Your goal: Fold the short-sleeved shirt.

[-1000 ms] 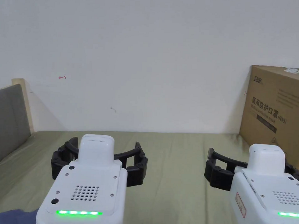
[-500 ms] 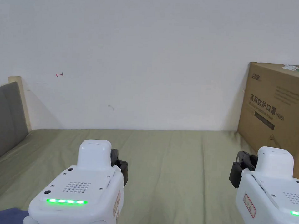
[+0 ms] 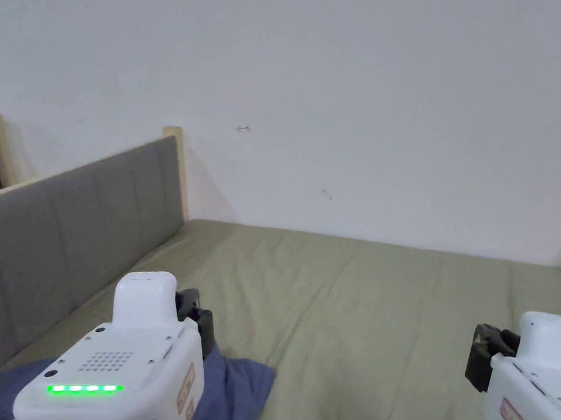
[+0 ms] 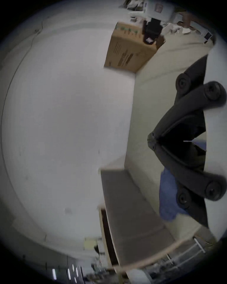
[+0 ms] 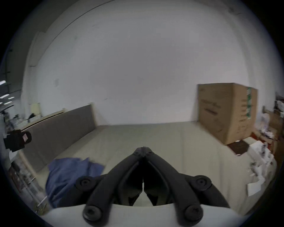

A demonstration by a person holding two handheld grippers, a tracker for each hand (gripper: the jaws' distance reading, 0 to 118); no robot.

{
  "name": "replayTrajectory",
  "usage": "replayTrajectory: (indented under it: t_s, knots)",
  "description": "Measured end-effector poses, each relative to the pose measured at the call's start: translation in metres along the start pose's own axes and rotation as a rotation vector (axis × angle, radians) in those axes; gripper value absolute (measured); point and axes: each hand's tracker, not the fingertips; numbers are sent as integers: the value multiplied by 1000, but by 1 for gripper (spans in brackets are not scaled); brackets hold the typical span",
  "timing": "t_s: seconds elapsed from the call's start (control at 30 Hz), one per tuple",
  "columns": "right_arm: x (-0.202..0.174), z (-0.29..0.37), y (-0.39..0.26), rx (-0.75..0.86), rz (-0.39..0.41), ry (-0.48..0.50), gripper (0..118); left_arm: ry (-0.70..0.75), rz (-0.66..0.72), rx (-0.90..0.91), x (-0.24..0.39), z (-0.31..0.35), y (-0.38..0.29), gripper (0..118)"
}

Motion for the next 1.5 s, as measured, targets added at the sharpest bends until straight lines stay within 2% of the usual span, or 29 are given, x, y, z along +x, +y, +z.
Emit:
replayTrajectory:
  t_s: [0.07, 0.13, 0.27, 0.37, 0.47, 0.53, 0.63, 0.7, 0.73, 0.77, 0.8, 0.87, 0.93, 1.0, 1.03, 1.07, 1.2, 1.33, 1.37, 1.4, 1.43, 1.47, 1.5]
  knots:
    - [-34, -9, -2, -14, 33, 97, 0, 99, 20, 17, -36, 15, 2, 0]
    - [-63, -19, -1, -23, 30, 210, 0, 139, 34, 1, -63, 25, 1, 0]
    - [-89, -30, -1, -48, 26, 239, 0, 169, 29, -62, -96, 26, -1, 0]
    - [-93, -34, -3, -80, 33, 263, 0, 93, 79, -287, -120, -6, -5, 0]
    - [-88, -34, -11, -116, 99, 250, 0, -66, 184, -695, -145, -73, -28, 0]
    - [-82, -35, -18, -133, 130, 234, 0, -108, 153, -796, -148, -107, -55, 0]
    - [-72, -39, -26, -171, 137, 215, 0, -30, 56, -893, -144, -155, -92, 1]
    - [-65, -42, -31, -201, 131, 205, 0, -24, 71, -969, -142, -181, -118, 37]
    - [-62, -43, -33, -216, 129, 204, 0, -30, 65, -1012, -140, -193, -130, 62]
    - [-58, -43, -34, -226, 125, 205, 0, -35, 59, -1041, -140, -204, -141, 99]
    - [-56, -43, -36, -237, 123, 204, 0, -23, 58, -1085, -138, -213, -153, 110]
    - [-53, -45, -40, -256, 125, 200, 0, -39, 28, -1080, -133, -225, -168, 105]
    - [-52, -46, -44, -273, 135, 196, 0, -42, 21, -1105, -129, -238, -189, 107]
    - [-53, -48, -49, -288, 143, 201, 0, -91, 78, -1185, -129, -243, -216, 113]
    - [-53, -49, -51, -297, 144, 206, 0, -72, 63, -1227, -128, -246, -229, 114]
    - [-54, -51, -53, -306, 141, 211, 0, -76, -10, -1176, -124, -243, -230, 116]
    - [-58, -54, -57, -334, 88, 246, 0, -15, -49, -1189, -110, -243, -225, 115]
    - [-62, -55, -59, -337, 88, 257, 0, -8, -86, -1150, -105, -229, -214, 113]
    - [-62, -54, -59, -338, 90, 261, 0, -23, -83, -1100, -108, -222, -209, 106]
    - [-62, -53, -58, -338, 91, 264, 0, -20, -80, -1061, -110, -217, -205, 95]
    - [-60, -51, -57, -336, 91, 268, 0, -12, -68, -1013, -114, -210, -198, 76]
    - [-59, -49, -56, -333, 91, 271, 0, 3, -59, -970, -120, -203, -189, 34]
    - [-57, -47, -55, -329, 93, 271, 0, 21, -51, -937, -126, -196, -183, 1]
